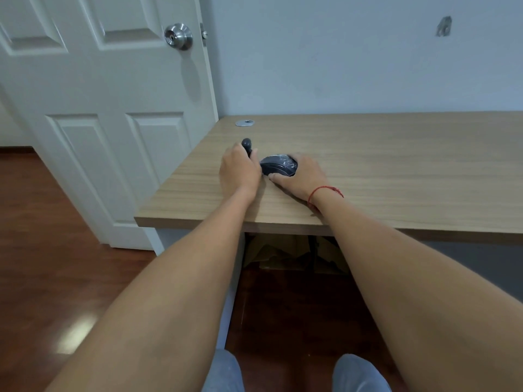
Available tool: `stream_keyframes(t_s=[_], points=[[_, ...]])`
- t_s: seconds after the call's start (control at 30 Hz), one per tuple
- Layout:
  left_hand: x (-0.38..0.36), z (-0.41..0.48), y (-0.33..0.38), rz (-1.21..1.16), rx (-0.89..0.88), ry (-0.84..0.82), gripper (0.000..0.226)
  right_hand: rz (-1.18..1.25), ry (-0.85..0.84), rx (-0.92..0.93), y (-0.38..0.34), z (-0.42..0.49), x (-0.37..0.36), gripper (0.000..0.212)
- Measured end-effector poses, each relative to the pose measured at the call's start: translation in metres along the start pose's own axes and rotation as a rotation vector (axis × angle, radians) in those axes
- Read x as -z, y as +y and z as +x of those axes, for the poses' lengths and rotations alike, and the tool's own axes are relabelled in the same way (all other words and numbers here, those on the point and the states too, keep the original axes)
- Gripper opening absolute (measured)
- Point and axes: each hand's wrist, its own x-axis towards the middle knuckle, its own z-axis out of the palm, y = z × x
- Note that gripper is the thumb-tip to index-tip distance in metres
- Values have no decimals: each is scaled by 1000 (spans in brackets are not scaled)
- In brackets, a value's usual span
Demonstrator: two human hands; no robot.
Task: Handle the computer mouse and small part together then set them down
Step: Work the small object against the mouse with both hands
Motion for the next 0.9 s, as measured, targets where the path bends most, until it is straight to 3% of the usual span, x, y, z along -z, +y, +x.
stream_keyframes(t_s=[0.17,0.23,0.37,0.6,0.8,0.9], points=[[2,-5,11,-277,-156,35,29,-45,27,11,-1,2,1,53],[1,-3,8,-239,-159,7,27,-27,27,-7,1,2,1,58],[-3,1,-4,-49,0,3,31,-14,28,-11,4,2,0,63],[4,-8,15,-276,-210,99,29,38,86,82,3,2,1,63],[-3,-4,0,-61,-25,6,24,36,108,108,5,1,-2,64],[0,-5,6,-197,-107,78,30,37,116,120,5,2,-2,67]])
